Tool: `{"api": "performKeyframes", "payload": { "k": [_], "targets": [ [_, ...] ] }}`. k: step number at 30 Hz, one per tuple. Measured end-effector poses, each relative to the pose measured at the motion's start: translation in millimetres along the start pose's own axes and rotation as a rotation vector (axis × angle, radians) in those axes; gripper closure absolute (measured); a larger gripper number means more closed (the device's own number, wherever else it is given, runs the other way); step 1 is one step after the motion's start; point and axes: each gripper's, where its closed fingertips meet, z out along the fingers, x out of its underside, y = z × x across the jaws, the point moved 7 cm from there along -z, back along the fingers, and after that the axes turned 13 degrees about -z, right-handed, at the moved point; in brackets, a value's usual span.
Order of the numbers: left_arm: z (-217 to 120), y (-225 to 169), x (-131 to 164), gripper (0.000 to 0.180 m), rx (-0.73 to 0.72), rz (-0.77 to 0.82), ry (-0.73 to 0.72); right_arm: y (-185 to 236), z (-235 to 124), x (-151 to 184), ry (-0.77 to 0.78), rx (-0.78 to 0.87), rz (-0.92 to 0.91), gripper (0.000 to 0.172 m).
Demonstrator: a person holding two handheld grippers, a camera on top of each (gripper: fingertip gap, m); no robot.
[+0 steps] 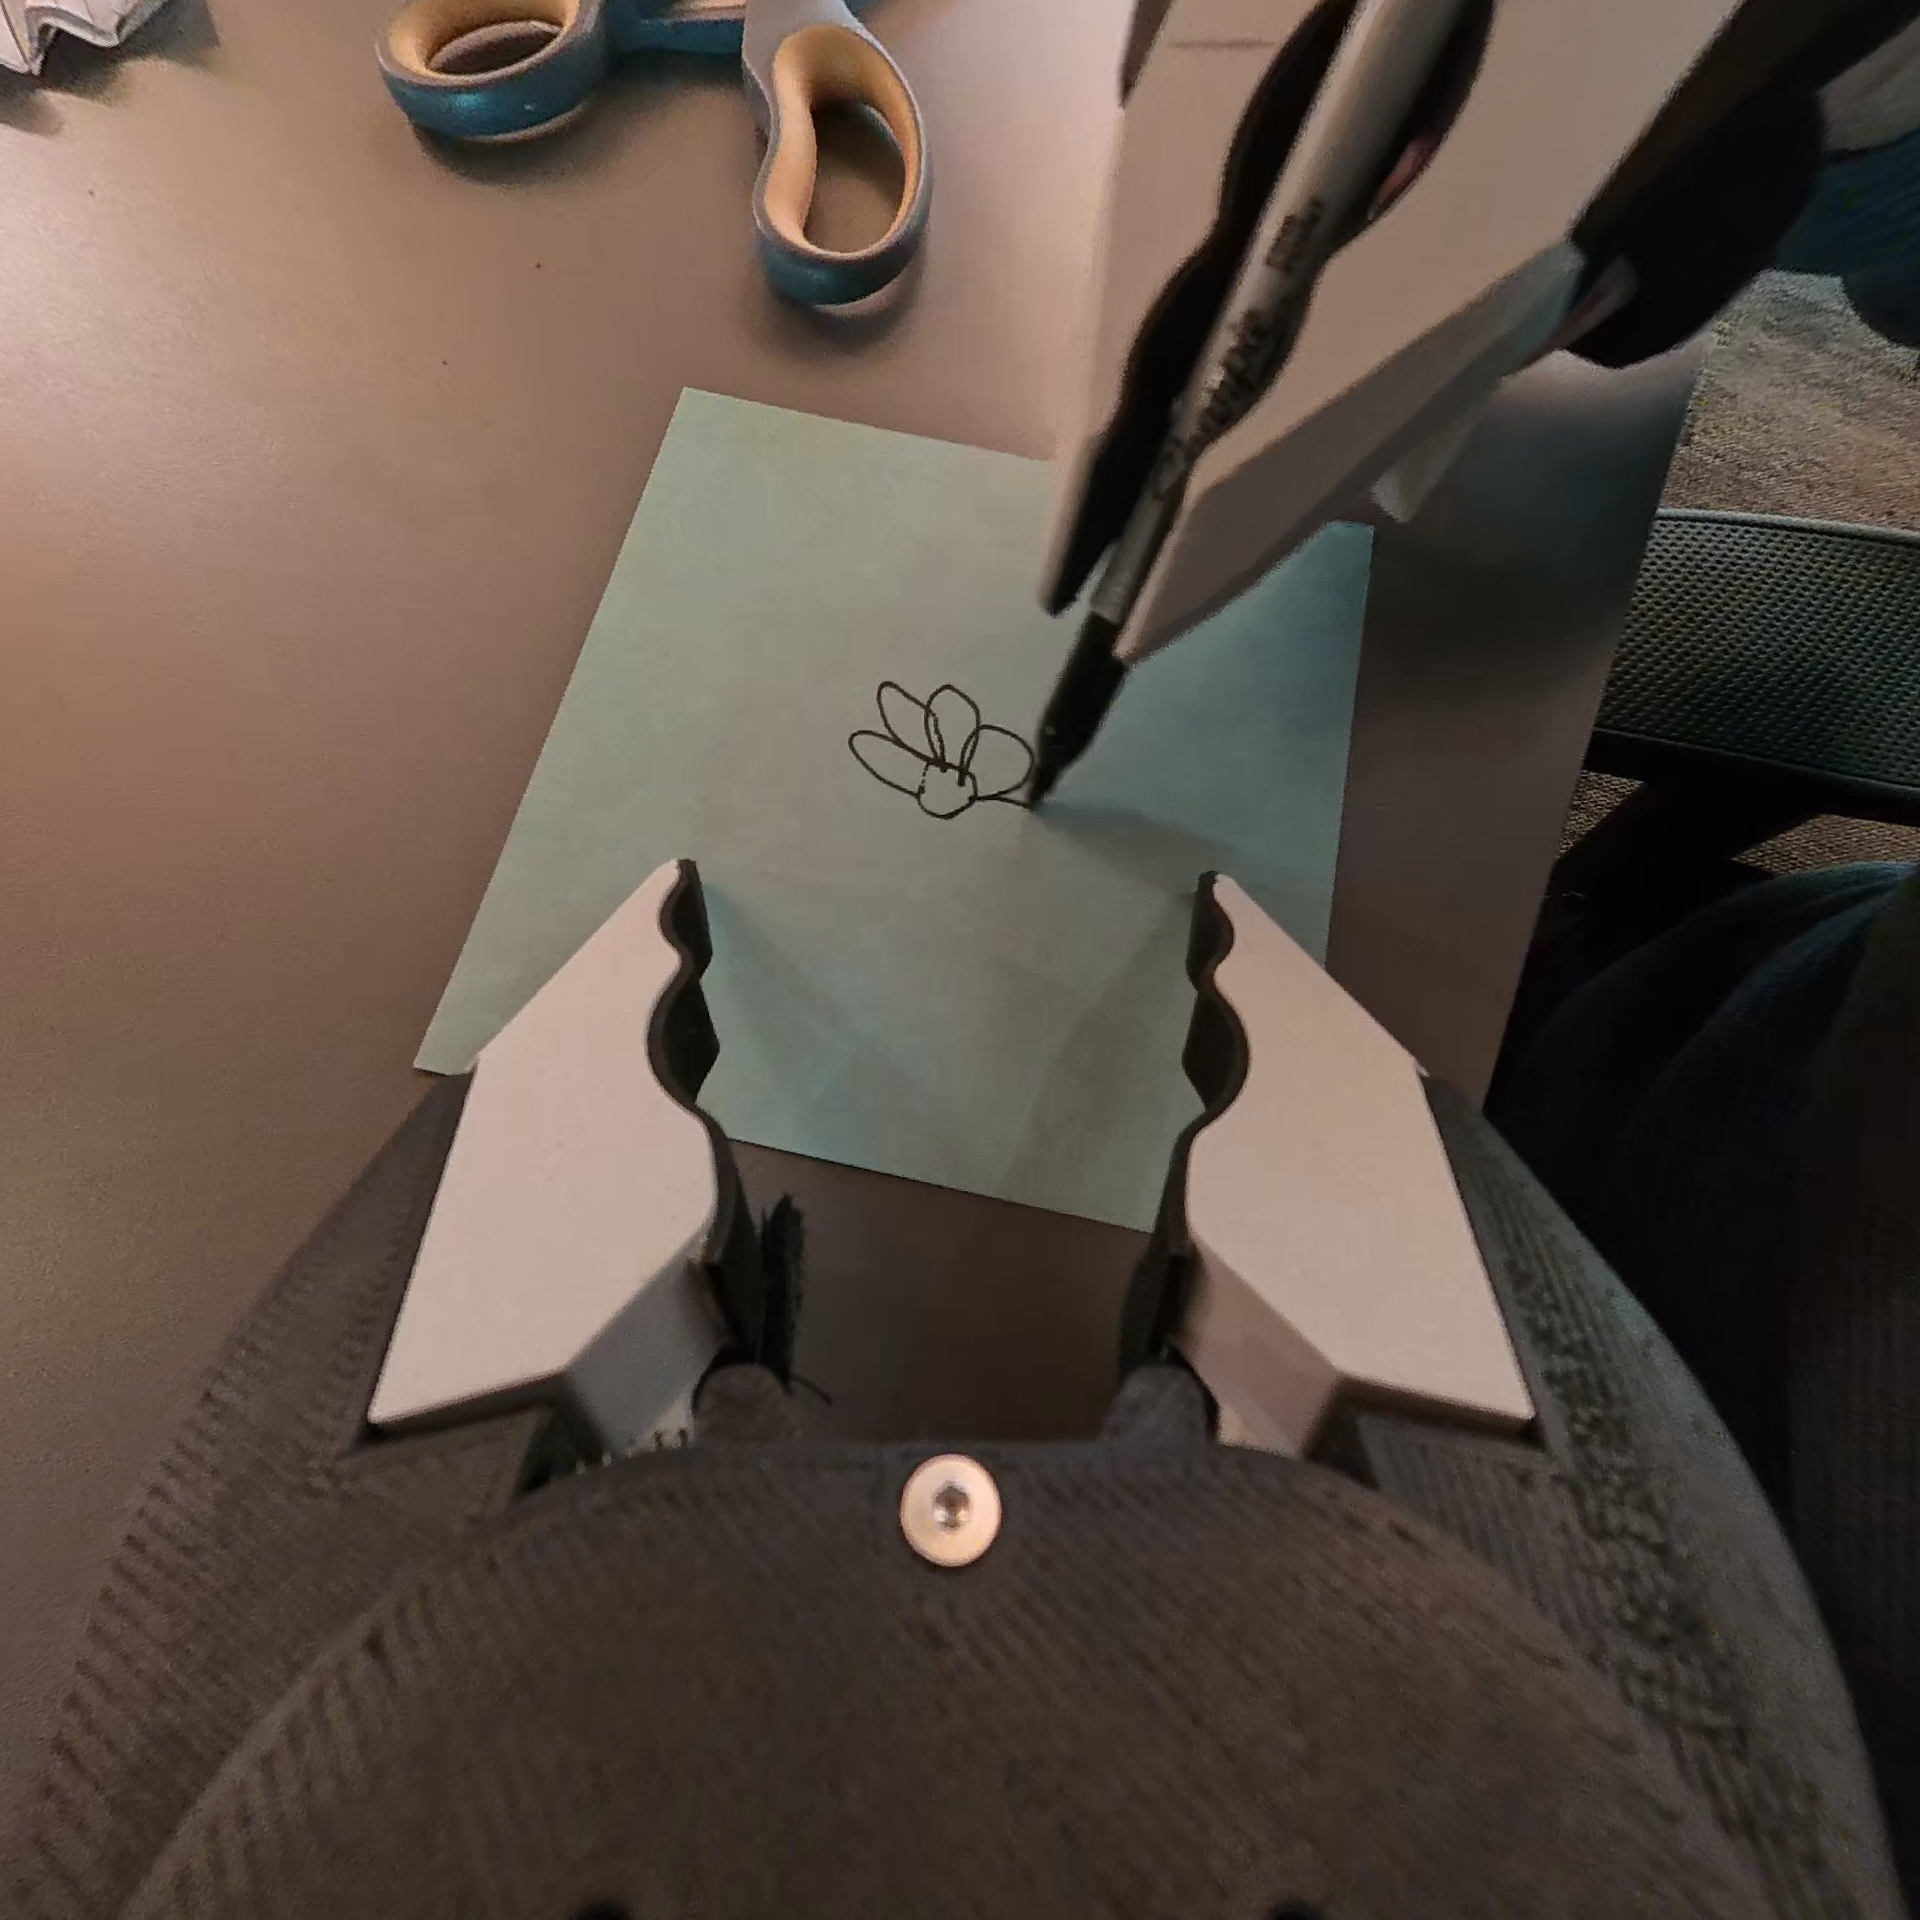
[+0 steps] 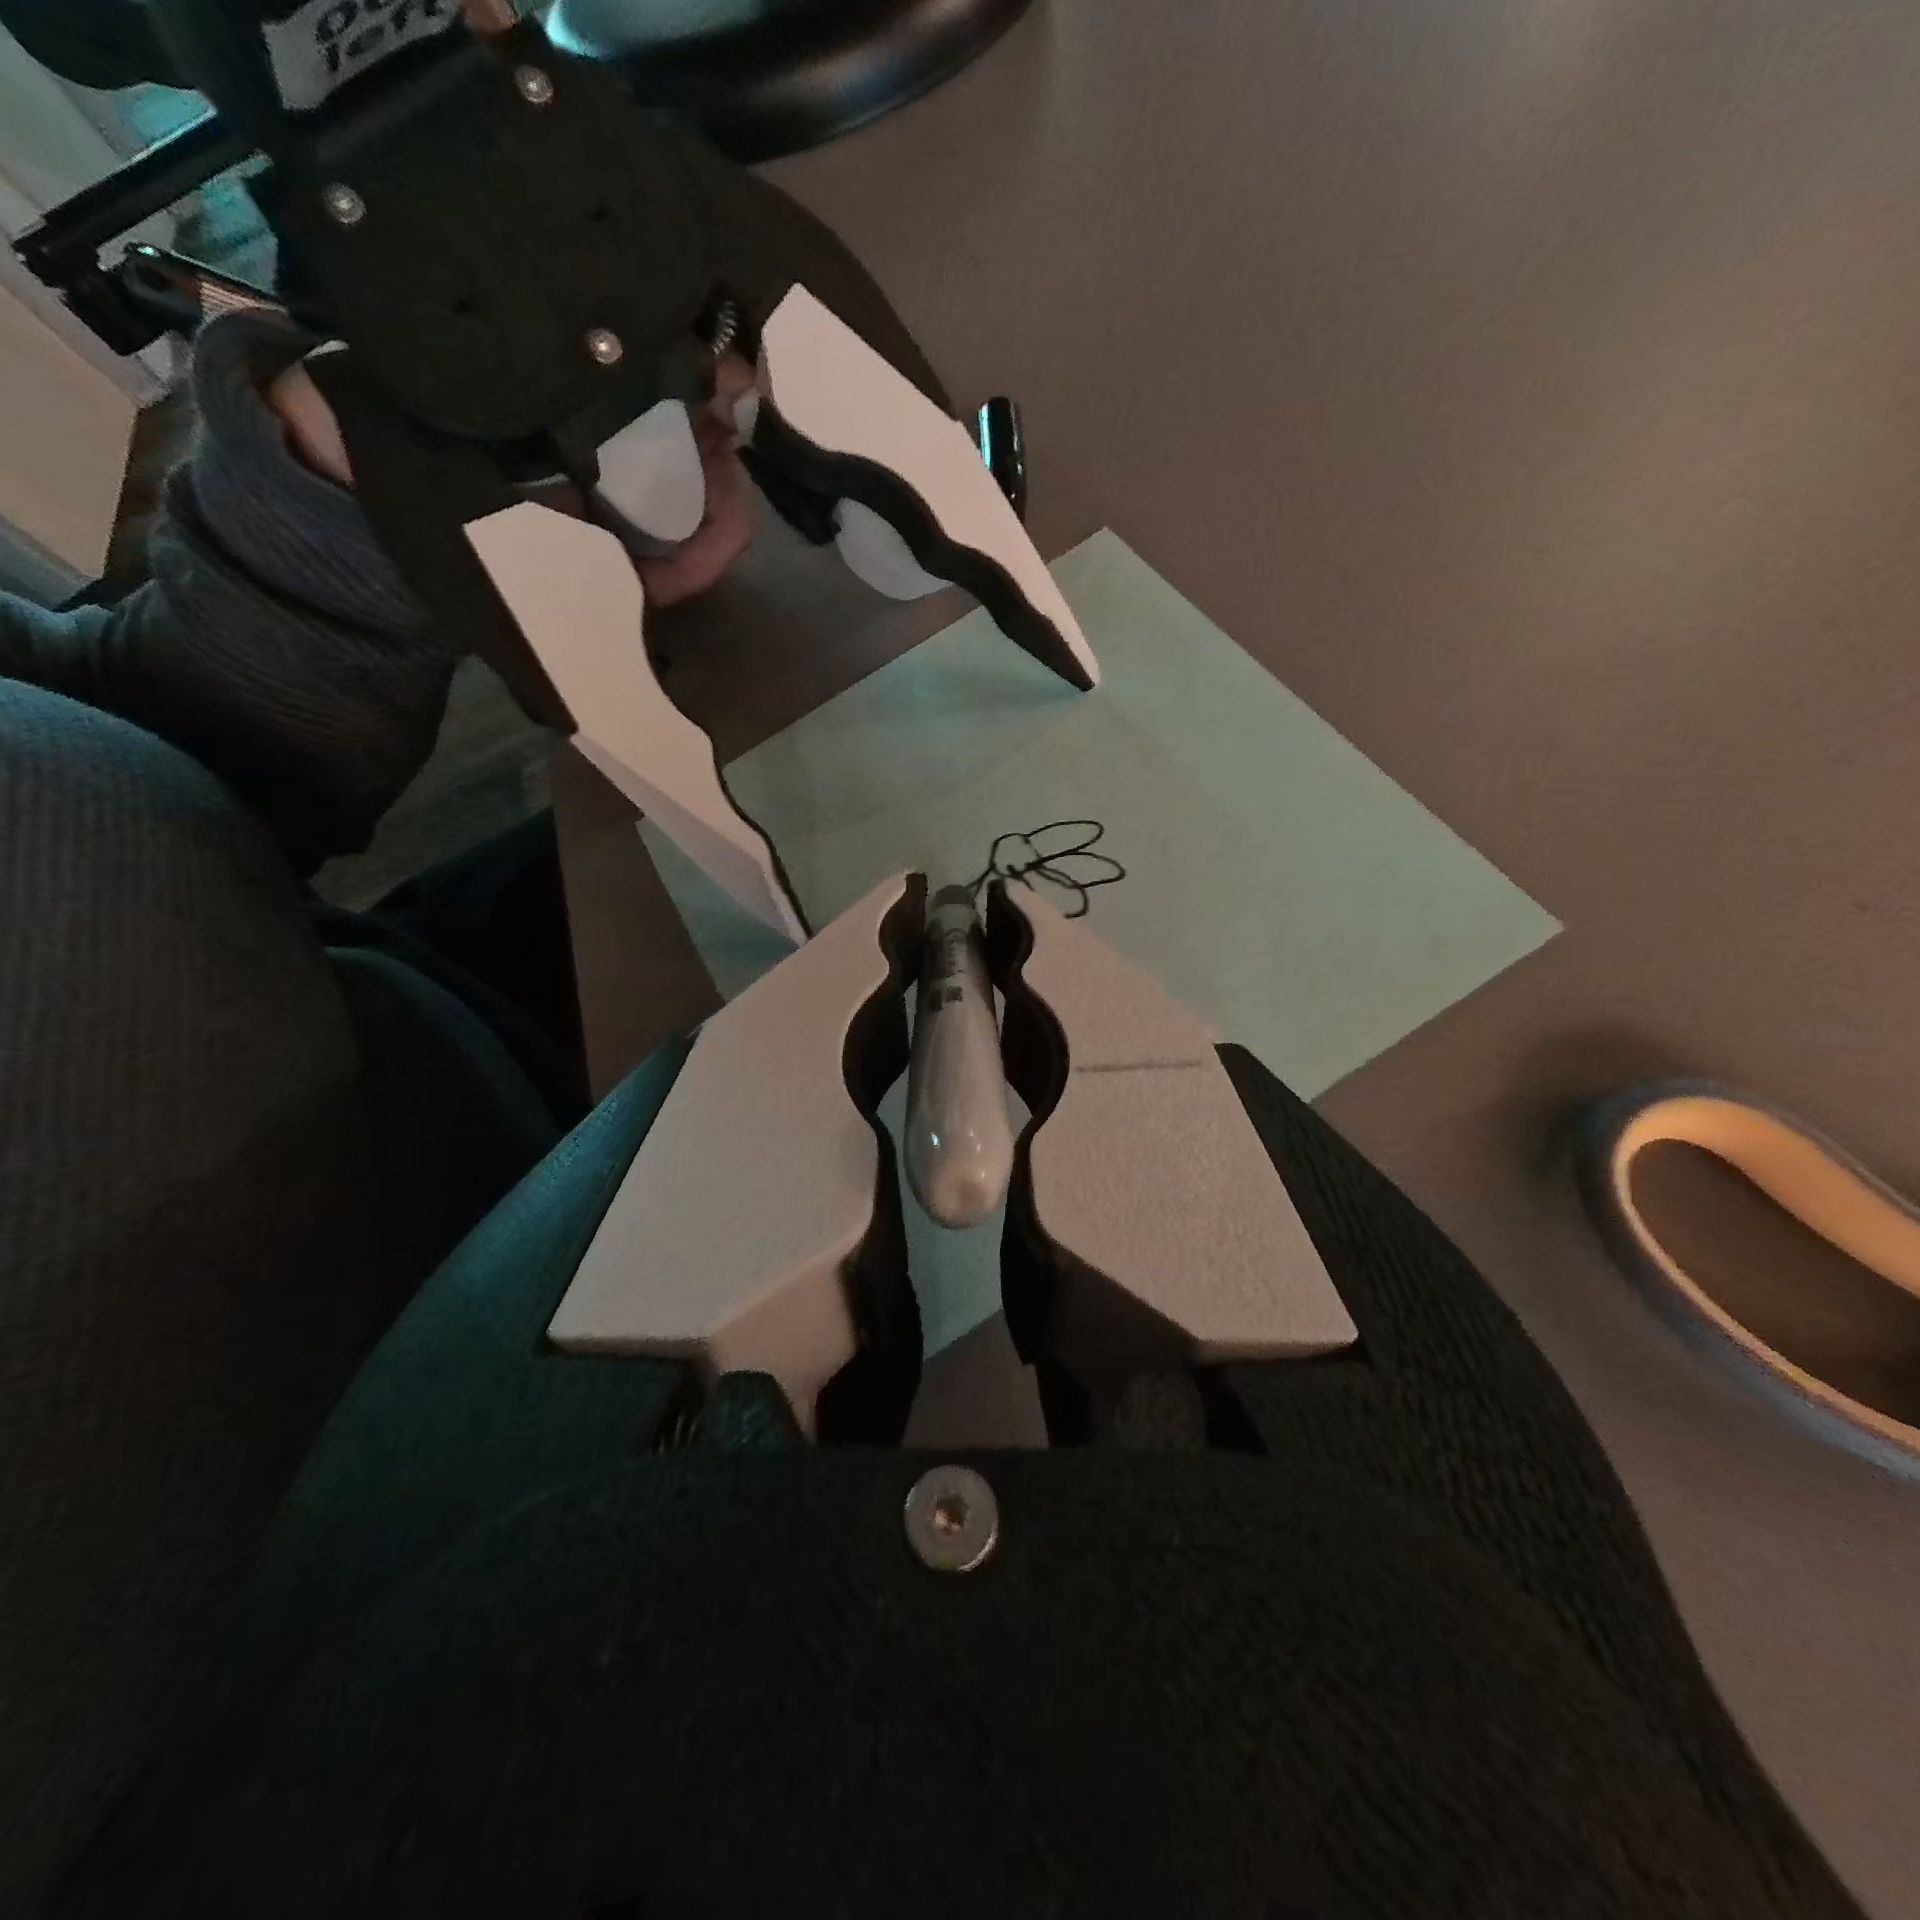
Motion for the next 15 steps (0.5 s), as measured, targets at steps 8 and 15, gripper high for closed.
{"api": "performKeyframes", "payload": {
  "k": [8,15],
  "targets": [
    [0.1,0.0,0.1,0.089,0.000,0.000,0.000,7.2,8.7,-5.2,-0.014,-0.020,-0.019,0.163],
    [0.0,0.0,0.1,0.089,0.000,0.000,0.000,-1.0,11.4,-7.2,-0.013,0.034,-0.024,0.163]
  ]
}}
